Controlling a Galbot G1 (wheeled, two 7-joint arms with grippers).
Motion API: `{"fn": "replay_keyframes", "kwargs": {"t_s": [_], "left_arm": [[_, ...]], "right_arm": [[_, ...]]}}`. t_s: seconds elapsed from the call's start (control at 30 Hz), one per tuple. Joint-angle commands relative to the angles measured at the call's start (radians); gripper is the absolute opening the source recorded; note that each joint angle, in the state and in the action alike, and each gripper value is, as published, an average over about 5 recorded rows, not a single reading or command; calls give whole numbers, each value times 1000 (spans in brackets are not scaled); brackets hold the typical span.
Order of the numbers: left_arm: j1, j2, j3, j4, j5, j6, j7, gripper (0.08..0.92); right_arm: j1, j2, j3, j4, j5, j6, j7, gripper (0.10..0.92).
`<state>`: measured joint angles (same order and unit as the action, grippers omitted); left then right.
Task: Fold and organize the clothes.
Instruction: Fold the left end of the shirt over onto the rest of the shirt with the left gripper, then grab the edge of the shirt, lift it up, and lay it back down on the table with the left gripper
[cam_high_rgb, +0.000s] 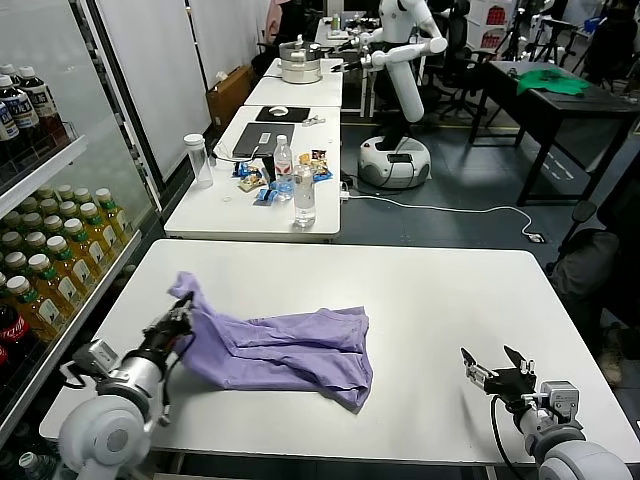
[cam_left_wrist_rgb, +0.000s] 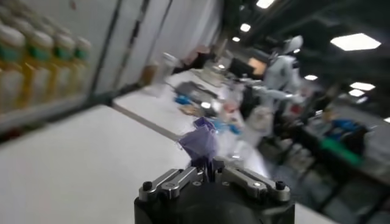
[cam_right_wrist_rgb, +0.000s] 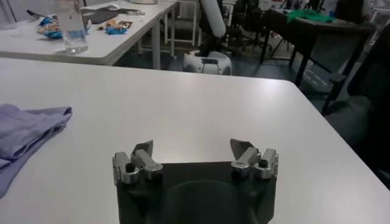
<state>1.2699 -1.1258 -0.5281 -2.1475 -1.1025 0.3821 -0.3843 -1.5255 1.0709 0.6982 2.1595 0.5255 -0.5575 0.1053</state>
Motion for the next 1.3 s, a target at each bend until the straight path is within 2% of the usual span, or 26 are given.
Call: {"fn": "replay_keyframes", "kwargs": {"t_s": [0.03,0.37,0.63,0.83,1.0,1.1,1.2,1.3], "left_arm": [[-91,-177,267,-32,-191,-10,17,134],[-183,-248,443,168,-42,5,16,134],[-225,-289,498,242,69,24,24,142],[-198,-276,503,196,104,5,70,285],[-132,-247,470,76,85,19,117,432],[-95,-228,414,21,112,8,107,518],[-67,-204,353,27,265,-35,63,605],[-34,-164,319,97,543,-88,38,683]], "right_arm": [[-4,-3,5,1,-5,1,0,823],[-14,-31,34,-1,7,2,-2,823],[-9,-32,29,-11,8,4,-2,823],[-6,-32,24,-16,7,6,-3,823],[1,-27,12,-20,4,7,-5,823],[10,-22,-8,-22,-4,9,-4,823],[20,-11,-26,-22,-14,10,-4,823],[28,0,-38,-23,-23,10,-4,823]]}}
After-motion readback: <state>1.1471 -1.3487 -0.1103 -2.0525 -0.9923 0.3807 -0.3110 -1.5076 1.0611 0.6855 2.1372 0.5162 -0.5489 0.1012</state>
